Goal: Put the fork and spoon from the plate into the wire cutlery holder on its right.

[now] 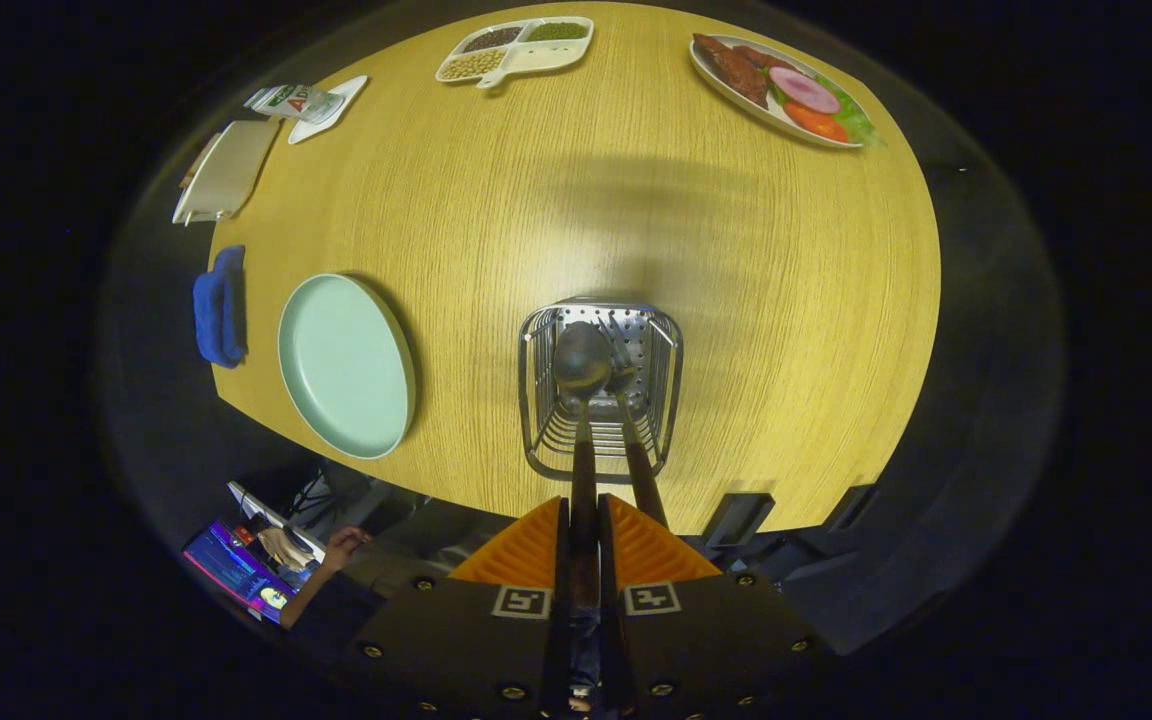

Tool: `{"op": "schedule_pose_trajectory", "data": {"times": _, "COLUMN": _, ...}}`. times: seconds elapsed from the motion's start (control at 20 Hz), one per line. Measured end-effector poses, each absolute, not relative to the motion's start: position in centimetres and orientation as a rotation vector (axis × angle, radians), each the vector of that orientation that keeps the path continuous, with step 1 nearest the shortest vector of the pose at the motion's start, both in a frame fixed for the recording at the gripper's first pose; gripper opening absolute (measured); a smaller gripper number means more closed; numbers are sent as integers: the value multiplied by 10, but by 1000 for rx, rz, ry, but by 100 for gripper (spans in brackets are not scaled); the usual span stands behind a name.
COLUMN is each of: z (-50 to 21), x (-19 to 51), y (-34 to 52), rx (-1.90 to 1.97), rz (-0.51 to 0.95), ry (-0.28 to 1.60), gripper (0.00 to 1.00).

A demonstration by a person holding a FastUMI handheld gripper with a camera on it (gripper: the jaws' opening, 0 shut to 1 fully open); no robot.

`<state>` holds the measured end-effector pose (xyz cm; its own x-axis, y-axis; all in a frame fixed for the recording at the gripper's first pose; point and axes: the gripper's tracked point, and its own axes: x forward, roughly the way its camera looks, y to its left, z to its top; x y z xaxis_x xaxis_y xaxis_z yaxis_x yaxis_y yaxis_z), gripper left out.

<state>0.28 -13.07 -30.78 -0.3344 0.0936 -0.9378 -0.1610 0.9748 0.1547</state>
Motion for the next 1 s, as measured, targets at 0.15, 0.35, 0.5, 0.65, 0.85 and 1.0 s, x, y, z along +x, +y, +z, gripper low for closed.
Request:
{"op": "schedule_pose_trajectory", "data": {"times": 0.15, "z": -298, "x": 9, "y": -131, "rx": -44, "rz": 255, "ry": 1848, "gripper": 19}}
{"op": "schedule_pose_trajectory", "data": {"times": 0.35, "z": -267, "x": 34, "y": -121, "rx": -24, "rz": 251, "ry": 1639, "gripper": 20}}
{"op": "schedule_pose_trajectory", "data": {"times": 0.5, "z": -236, "x": 51, "y": -98, "rx": -2, "rz": 263, "ry": 1397, "gripper": 19}}
{"op": "schedule_pose_trajectory", "data": {"times": 0.65, "z": -187, "x": 63, "y": -73, "rx": 28, "rz": 260, "ry": 1105, "gripper": 19}}
{"op": "schedule_pose_trajectory", "data": {"times": 0.85, "z": -102, "x": 72, "y": -49, "rx": 61, "rz": 230, "ry": 692, "gripper": 19}}
{"op": "schedule_pose_trajectory", "data": {"times": 1.0, "z": -50, "x": 57, "y": -44, "rx": 53, "rz": 177, "ry": 419, "gripper": 19}}
